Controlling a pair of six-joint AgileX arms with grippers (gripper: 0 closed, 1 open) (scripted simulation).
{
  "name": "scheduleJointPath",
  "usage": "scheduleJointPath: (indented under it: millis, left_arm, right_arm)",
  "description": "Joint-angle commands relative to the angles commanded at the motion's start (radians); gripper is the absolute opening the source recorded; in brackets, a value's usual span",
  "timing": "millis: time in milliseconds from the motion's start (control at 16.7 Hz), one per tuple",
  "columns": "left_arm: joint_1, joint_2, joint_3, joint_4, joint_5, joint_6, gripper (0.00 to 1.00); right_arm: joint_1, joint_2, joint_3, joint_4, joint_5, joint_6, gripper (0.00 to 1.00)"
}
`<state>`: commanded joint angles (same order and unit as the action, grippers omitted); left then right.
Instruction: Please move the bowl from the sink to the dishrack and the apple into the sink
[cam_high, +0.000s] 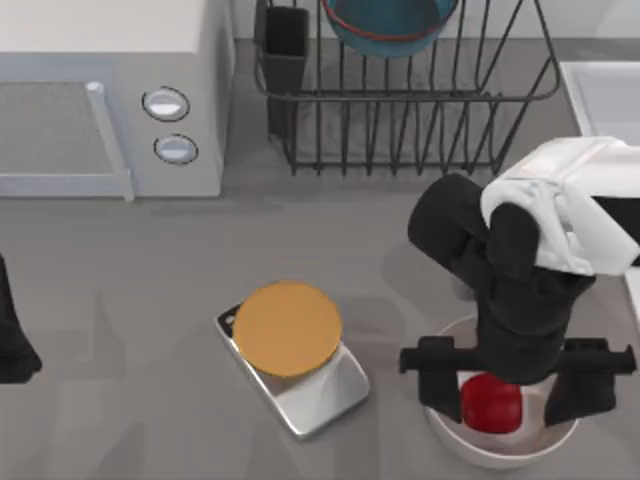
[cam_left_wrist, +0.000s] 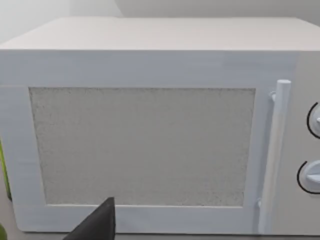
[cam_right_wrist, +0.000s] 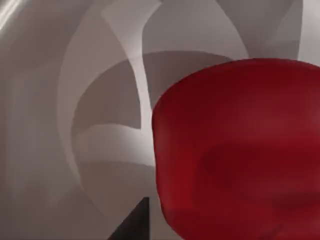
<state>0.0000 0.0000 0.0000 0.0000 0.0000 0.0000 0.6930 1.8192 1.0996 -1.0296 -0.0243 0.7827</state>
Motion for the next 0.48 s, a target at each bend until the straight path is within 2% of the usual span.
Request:
scheduleJointPath:
  millis: [240, 480]
  left_arm:
    - [0.0, 0.0, 0.0, 0.0, 0.0, 0.0, 1.0]
    - [0.0, 0.0, 0.0, 0.0, 0.0, 0.0, 1.0]
  right_arm:
    - [-0.009, 0.106, -0.12, 0.13, -0.022, 0.019, 1.0]
    - [0.014, 0.151, -0.138, 0.274, -0.014, 0.002, 1.0]
